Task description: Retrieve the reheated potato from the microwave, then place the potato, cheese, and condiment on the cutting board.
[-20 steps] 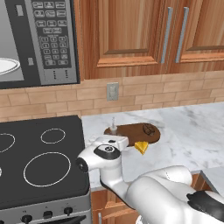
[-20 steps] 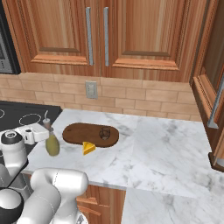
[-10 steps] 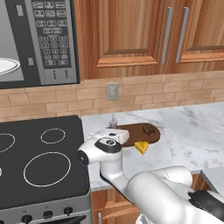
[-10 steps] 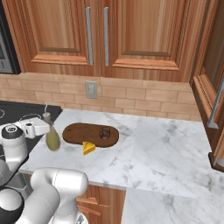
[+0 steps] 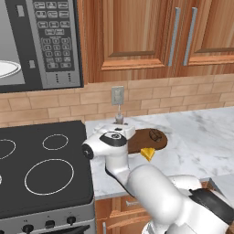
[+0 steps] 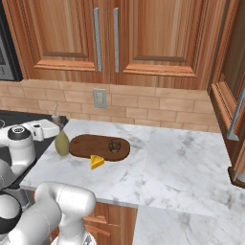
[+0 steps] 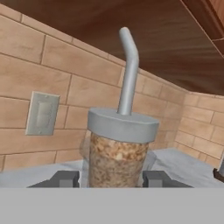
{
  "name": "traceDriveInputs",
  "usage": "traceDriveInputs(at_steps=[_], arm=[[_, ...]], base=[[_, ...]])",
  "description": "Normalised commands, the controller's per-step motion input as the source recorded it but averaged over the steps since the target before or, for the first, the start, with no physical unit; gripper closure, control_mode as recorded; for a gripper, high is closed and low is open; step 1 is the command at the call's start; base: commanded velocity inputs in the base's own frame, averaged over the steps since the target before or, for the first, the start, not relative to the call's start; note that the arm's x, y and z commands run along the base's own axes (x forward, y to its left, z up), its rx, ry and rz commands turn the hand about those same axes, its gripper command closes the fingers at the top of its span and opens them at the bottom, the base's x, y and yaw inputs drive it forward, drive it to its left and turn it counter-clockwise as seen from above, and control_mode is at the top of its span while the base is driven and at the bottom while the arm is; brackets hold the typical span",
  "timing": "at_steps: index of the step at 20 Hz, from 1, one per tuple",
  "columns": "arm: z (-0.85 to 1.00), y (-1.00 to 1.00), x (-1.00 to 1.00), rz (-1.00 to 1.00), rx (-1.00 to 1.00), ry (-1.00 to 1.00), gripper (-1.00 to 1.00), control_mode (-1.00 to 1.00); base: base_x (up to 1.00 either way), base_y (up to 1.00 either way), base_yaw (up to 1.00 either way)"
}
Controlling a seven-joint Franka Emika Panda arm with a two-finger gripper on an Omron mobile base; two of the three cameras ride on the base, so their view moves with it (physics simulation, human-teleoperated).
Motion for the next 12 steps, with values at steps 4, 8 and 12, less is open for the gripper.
traceDriveInputs(at_steps=[4,8,12], arm=[[0.01,0.00,0.28,-0.04,0.00,0.00,1.00,-1.00],[0.00,-0.04,0.30,-0.01,0.00,0.00,1.00,-1.00],[0.00,-0.05,0.27,0.00,0.02,0.00,1.00,-1.00]], base=[[0.00,0.00,0.00],[0.00,0.00,0.00],[0.00,0.00,0.00]])
